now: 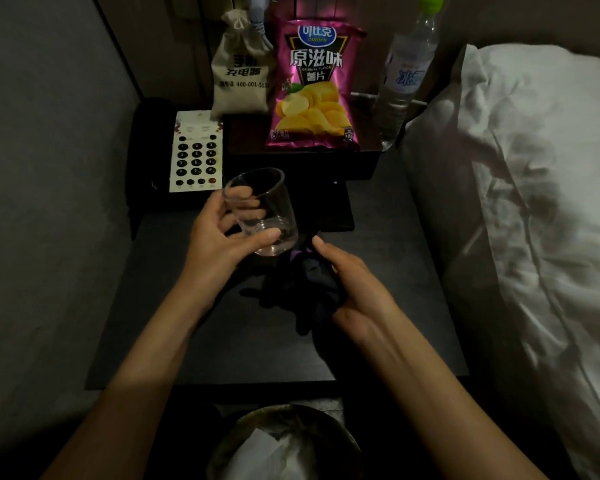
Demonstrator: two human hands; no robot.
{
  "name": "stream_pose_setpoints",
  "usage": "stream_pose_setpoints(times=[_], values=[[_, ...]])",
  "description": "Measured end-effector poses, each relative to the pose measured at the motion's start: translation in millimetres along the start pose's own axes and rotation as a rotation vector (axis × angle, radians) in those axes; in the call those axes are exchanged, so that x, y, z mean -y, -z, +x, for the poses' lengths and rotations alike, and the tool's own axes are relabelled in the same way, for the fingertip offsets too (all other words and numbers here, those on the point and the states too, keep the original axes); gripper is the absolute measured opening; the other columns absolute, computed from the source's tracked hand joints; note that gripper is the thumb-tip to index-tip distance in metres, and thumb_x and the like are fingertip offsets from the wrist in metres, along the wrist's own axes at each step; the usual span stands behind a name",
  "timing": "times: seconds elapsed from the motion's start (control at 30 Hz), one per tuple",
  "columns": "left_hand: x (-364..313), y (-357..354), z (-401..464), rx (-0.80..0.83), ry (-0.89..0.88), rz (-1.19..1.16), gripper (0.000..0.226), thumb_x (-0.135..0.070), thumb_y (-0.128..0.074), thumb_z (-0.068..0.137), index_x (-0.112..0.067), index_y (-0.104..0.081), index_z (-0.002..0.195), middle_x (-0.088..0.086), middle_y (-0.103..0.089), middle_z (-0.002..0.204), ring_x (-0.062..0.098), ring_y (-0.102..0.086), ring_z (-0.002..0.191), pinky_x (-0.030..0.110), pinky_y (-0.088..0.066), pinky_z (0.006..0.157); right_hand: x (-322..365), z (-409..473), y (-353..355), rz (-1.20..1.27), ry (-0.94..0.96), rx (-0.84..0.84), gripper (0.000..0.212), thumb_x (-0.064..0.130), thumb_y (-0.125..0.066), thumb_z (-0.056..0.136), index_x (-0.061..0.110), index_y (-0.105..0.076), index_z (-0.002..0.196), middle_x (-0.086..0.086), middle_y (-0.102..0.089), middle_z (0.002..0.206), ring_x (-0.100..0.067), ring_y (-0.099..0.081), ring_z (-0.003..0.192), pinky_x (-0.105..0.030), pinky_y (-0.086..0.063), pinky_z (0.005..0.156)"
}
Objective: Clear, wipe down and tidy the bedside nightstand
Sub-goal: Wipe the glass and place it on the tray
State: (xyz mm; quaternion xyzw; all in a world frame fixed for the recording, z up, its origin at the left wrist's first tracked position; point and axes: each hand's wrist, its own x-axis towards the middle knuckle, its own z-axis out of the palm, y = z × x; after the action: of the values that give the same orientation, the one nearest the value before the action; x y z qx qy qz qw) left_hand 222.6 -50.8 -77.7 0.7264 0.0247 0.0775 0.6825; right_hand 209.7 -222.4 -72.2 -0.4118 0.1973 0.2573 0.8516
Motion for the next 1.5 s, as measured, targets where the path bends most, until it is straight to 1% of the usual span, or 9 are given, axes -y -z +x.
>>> stream_pose_setpoints(times=[0.27,0.4,0.63,0.8,1.0,1.13,1.23,1.37,1.5], values=[[17,0,27,-0.174,-0.045,0.145,0.063,-0.001,-0.084,0.065,-0.018,-0.049,0.115,-0.002,-0.057,0.112,0.005,-0.060,0.106,0.020,-0.054,0.086,12,-4,1,0.216,-0.155,-0.001,0.039,0.031,-0.043,0.102,0.000,-0.064,0.113,-0.019,-0.068,0.108,-0.031,-0.063,0.103,-0.041,-0.046,0.098],[26,-5,37,-0.164,-0.057,0.188,0.066,-0.002,-0.085,0.064,-0.019,-0.048,0.116,0.000,-0.057,0.116,0.004,-0.059,0.107,0.017,-0.053,0.083,12,-1,2,0.323,-0.163,0.032,0.042,0.027,-0.040,0.101,0.001,-0.059,0.127,-0.015,-0.049,0.144,-0.028,-0.043,0.139,-0.039,-0.031,0.117],[33,-5,52,-0.166,-0.073,0.223,0.066,-0.003,-0.084,0.065,-0.021,-0.048,0.118,0.001,-0.055,0.122,0.003,-0.059,0.109,0.011,-0.051,0.082,7,2,5,0.204,-0.031,-0.021,0.011,0.018,-0.052,0.083,0.008,-0.058,0.083,-0.007,-0.068,0.065,-0.021,-0.064,0.065,-0.030,-0.054,0.064],[35,-9,57,-0.163,-0.060,0.222,0.070,0.000,-0.081,0.069,-0.010,-0.045,0.128,0.004,-0.053,0.129,0.010,-0.056,0.116,0.014,-0.051,0.087,10,1,4,0.321,-0.103,0.072,0.027,0.022,-0.049,0.072,0.004,-0.067,0.080,-0.015,-0.069,0.087,-0.028,-0.060,0.091,-0.044,-0.039,0.102],[38,-10,66,-0.152,-0.054,0.206,0.085,0.003,-0.078,0.072,-0.008,-0.034,0.144,0.007,-0.049,0.137,0.013,-0.052,0.123,0.019,-0.048,0.097,7,2,5,0.194,-0.011,0.002,0.029,0.024,-0.051,0.065,0.007,-0.057,0.087,-0.013,-0.062,0.085,-0.026,-0.059,0.078,-0.034,-0.048,0.077],[39,-11,64,-0.129,-0.052,0.233,0.096,0.002,-0.076,0.075,-0.010,-0.019,0.152,0.009,-0.043,0.146,0.012,-0.046,0.130,0.029,-0.043,0.107,11,2,0,0.328,-0.173,0.126,0.032,0.023,-0.039,0.098,0.007,-0.059,0.117,-0.015,-0.051,0.142,-0.029,-0.044,0.137,-0.042,-0.027,0.119],[35,-9,60,-0.152,-0.075,0.339,0.101,-0.005,-0.077,0.076,-0.015,-0.013,0.154,0.007,-0.038,0.150,0.008,-0.040,0.131,0.023,-0.039,0.107,9,4,5,0.327,-0.159,0.163,0.050,0.028,-0.038,0.102,0.000,-0.073,0.081,-0.018,-0.063,0.119,-0.031,-0.050,0.130,-0.044,-0.026,0.120],[20,-5,49,-0.272,-0.237,0.519,0.093,-0.015,-0.076,0.080,-0.013,-0.018,0.152,0.008,-0.036,0.147,0.015,-0.035,0.136,0.031,-0.036,0.112,13,5,8,0.284,-0.174,0.151,0.031,0.028,-0.047,0.097,0.003,-0.059,0.110,-0.018,-0.054,0.136,-0.029,-0.044,0.138,-0.043,-0.028,0.119],[1,-7,26,-0.290,-0.519,0.683,0.056,-0.025,-0.066,0.087,-0.011,-0.045,0.137,0.006,-0.052,0.126,0.014,-0.042,0.121,0.024,-0.035,0.103,17,1,3,0.188,-0.170,0.142,0.020,0.024,-0.050,0.096,0.008,-0.062,0.098,-0.009,-0.063,0.107,-0.021,-0.059,0.108,-0.037,-0.035,0.114]])
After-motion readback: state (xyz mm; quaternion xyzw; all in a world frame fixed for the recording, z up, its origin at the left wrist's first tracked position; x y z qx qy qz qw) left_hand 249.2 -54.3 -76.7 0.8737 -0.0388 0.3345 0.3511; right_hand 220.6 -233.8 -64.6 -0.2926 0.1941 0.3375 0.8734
